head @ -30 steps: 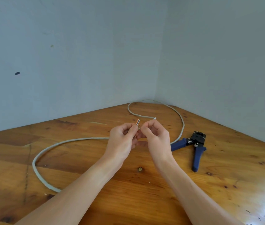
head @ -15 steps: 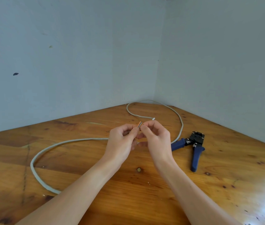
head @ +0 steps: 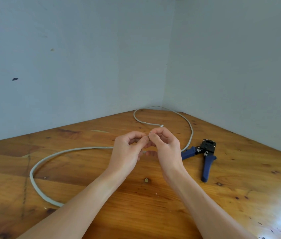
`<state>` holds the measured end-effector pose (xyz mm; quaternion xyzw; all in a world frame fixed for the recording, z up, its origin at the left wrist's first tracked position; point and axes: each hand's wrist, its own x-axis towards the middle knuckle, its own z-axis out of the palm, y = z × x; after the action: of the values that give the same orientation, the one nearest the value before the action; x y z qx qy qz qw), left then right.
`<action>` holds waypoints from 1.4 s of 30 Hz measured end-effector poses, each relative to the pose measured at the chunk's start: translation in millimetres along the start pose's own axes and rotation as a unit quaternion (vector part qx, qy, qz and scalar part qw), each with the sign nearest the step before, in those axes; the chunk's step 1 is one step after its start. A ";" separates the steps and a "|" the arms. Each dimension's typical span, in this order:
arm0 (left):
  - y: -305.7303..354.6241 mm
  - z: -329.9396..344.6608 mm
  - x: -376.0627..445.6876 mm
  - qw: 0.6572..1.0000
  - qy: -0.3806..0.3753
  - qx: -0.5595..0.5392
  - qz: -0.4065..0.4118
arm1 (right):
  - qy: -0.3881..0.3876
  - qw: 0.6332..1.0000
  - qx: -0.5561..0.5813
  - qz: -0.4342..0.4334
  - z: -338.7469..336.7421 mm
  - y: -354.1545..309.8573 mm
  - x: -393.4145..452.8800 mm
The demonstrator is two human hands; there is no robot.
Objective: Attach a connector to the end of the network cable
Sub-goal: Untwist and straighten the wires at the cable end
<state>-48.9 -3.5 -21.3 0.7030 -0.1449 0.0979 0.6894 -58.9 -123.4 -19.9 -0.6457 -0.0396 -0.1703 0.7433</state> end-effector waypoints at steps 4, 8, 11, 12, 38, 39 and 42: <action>0.4 -1.4 0.8 1.000 0.001 -0.004 0.014 | -0.009 1.000 0.018 0.017 0.8 -0.3 0.8; -0.9 -1.2 3.1 1.000 0.007 -0.003 -0.001 | -0.016 0.998 0.041 0.038 0.6 -1.3 2.0; -1.9 -1.6 4.1 1.000 0.004 0.011 -0.006 | -0.002 1.000 0.017 -0.002 -0.9 -2.6 1.5; -2.2 -2.0 4.6 1.000 0.003 0.024 -0.003 | 0.002 1.000 -0.015 -0.026 -1.3 -3.0 1.4; -7.6 -12.5 10.8 0.958 -0.013 0.255 0.132 | 0.008 0.917 -0.378 -0.128 -9.8 4.2 4.8; -7.8 -12.8 10.8 0.957 -0.017 0.257 0.134 | 0.015 0.912 -0.388 -0.133 -9.6 4.2 4.2; -6.6 -12.0 10.9 0.953 -0.026 0.269 0.139 | 0.032 0.883 -0.437 -0.170 -9.1 3.7 2.4</action>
<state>-35.7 7.8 -23.4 0.8377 -0.2273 0.2102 0.4499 -57.0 -132.3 -24.3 -0.8828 -0.0465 -0.3141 0.3461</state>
